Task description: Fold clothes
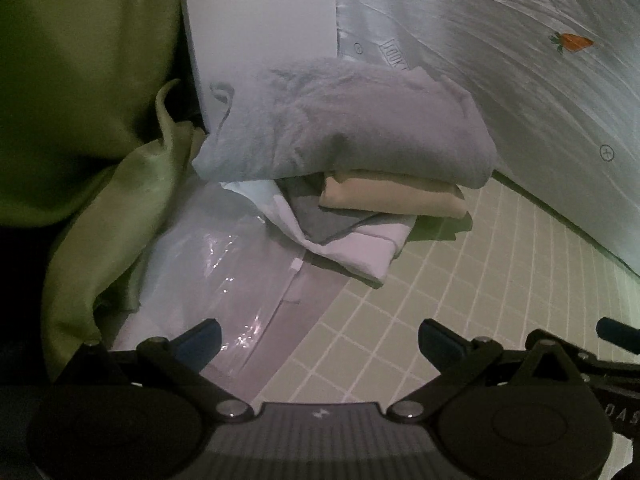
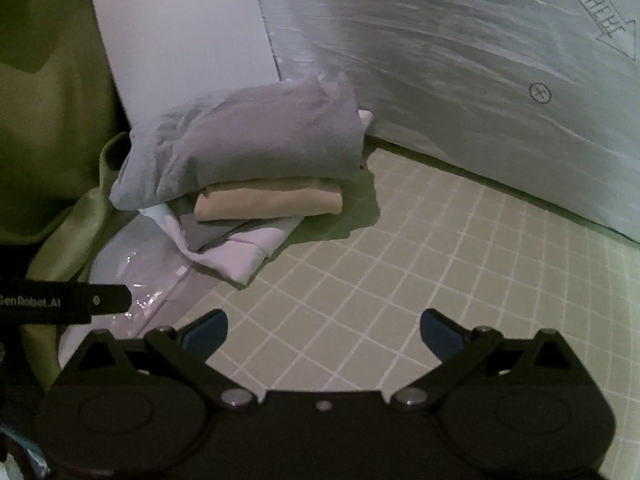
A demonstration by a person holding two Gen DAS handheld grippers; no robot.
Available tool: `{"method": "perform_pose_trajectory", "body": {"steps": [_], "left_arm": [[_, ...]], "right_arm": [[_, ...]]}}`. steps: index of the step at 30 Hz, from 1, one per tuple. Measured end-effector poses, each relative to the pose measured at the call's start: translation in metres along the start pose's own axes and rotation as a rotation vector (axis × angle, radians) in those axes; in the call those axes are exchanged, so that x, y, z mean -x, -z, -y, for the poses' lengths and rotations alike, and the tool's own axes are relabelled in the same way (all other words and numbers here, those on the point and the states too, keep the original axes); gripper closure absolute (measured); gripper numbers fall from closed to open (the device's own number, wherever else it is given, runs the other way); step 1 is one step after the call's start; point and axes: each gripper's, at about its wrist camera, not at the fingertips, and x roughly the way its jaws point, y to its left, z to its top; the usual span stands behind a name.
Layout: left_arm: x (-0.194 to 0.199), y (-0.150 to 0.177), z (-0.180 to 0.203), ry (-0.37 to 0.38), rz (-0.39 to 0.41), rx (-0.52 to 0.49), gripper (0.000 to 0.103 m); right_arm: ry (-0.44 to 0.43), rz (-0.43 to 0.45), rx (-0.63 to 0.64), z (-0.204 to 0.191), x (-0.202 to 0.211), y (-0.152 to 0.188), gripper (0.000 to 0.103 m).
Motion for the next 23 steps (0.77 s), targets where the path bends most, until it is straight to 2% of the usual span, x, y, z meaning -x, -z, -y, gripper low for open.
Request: {"method": "perform_pose_trajectory", "body": {"steps": [11, 23], "left_arm": [[0.0059, -0.0001, -0.0038, 0.004, 0.025, -0.012, 0.0], [0.0062, 0.0017, -0.0051, 0.012, 0.01, -0.009, 0.0]], "right_arm": [[0.004, 0.011, 0.003, -0.0058, 0.0035, -0.0004, 0.0], [0.011, 0.008, 0.007, -0.0073, 0.0071, 0.0024, 0.0]]}}
